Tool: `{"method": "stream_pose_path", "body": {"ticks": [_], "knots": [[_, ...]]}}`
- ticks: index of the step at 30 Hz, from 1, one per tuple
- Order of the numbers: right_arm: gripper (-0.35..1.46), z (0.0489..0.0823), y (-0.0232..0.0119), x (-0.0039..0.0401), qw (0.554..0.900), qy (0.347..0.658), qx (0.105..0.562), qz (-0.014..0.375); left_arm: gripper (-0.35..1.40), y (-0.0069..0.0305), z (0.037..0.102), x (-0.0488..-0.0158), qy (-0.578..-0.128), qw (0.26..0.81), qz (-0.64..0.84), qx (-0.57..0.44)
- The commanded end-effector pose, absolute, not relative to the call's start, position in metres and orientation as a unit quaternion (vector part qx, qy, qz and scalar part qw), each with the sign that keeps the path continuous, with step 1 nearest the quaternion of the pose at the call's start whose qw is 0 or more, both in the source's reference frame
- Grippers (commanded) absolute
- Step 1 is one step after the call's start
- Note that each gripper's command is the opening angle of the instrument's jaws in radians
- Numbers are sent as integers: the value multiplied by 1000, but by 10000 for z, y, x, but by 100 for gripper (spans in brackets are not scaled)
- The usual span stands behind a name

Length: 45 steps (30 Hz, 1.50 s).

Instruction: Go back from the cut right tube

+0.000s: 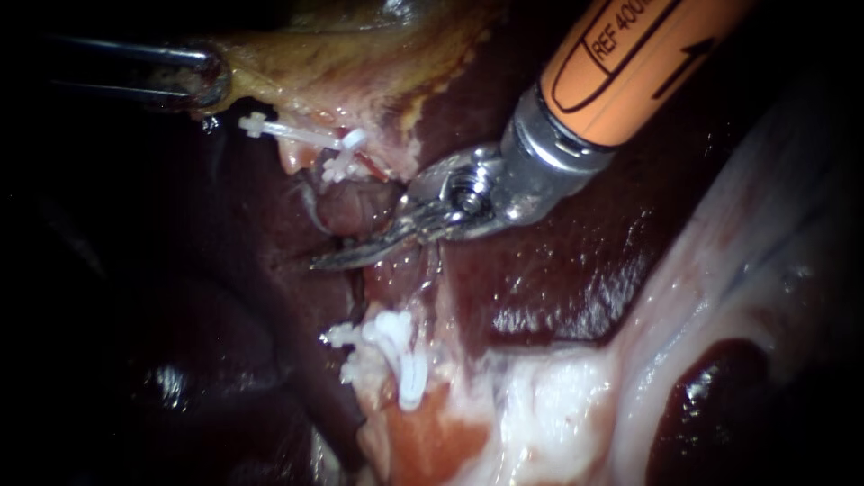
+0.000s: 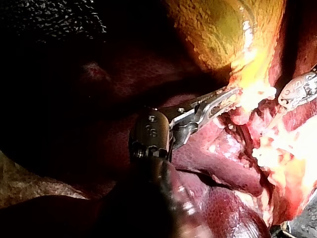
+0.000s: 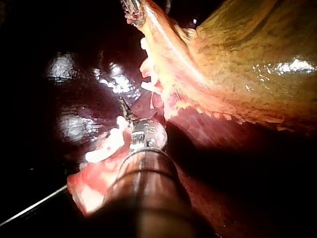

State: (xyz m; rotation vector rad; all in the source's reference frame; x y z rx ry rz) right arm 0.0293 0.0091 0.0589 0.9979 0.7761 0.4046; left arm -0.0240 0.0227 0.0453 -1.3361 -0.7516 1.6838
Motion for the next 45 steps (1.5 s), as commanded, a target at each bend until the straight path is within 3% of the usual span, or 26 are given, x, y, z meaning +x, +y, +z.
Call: {"method": "stream_pose_path", "body": {"ticks": [1,5,6,8,9,12,17,22,25,28,34,39,45], "knots": [[-35,589,90,294,787,359,464,190,-35,227,453,-240,-300,419,671,-533],[-35,587,88,291,776,361,474,208,-35,227,453,-238,-299,419,672,-533],[-18,587,86,291,774,366,472,211,-35,227,453,-238,-299,419,672,-533],[71,587,85,294,773,373,464,219,-35,228,453,-237,-299,419,672,-533],[103,588,85,296,773,376,460,223,-35,228,454,-237,-299,419,672,-533],[130,591,86,298,774,388,437,243,-35,228,454,-237,-299,419,672,-533],[140,592,87,296,773,394,428,253,-35,228,455,-237,-298,420,672,-532],[143,576,74,277,797,444,348,217,-35,228,455,-236,-298,420,672,-532],[143,560,62,257,821,451,290,195,-35,228,457,-235,-298,420,671,-534],[145,546,53,233,856,438,224,157,-35,228,458,-235,-296,421,671,-534],[145,528,54,183,898,396,157,109,-35,228,458,-234,-296,421,671,-533],[145,518,70,154,906,392,127,99,-35,228,459,-234,-296,421,671,-533],[145,511,79,142,908,388,123,101,-35,230,461,-241,-291,422,673,-534]]}}
